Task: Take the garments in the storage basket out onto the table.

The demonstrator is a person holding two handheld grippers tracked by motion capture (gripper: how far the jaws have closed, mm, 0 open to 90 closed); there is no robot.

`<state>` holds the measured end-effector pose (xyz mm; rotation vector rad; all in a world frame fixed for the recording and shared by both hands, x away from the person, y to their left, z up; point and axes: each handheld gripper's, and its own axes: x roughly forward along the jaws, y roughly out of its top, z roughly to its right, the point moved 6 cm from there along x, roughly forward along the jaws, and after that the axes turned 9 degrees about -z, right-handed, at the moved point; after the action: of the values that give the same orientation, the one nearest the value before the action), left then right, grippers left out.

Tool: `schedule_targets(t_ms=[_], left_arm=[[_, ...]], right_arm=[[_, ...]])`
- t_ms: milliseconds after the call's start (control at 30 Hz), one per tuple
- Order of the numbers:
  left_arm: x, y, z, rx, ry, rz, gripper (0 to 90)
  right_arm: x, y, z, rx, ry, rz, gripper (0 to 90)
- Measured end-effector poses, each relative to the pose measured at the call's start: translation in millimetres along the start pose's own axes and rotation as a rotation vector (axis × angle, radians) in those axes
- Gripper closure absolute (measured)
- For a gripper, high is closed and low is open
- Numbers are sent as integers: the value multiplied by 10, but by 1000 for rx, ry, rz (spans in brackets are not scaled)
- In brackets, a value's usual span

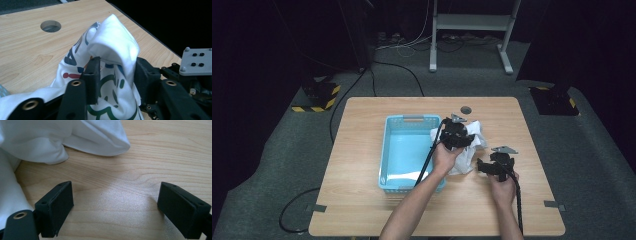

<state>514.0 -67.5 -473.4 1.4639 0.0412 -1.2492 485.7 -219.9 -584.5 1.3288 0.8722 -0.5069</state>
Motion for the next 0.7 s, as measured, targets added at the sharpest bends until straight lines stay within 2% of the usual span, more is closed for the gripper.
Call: schedule_targets(t_ms=[167,333,433,700], left_arm=[[-30,9,-5,-5,-21,14,413],[-90,29,-34,-19,-2,41,288],[-144,50,-52,-31,2,61,244],[-207,55,-94,-35,8,62,159]], right_arm=[[0,0,0,-1,0,0,129],[0,0,0,0,0,0,129],[0,0,0,0,0,0,129],[0,0,0,0,0,0,129]])
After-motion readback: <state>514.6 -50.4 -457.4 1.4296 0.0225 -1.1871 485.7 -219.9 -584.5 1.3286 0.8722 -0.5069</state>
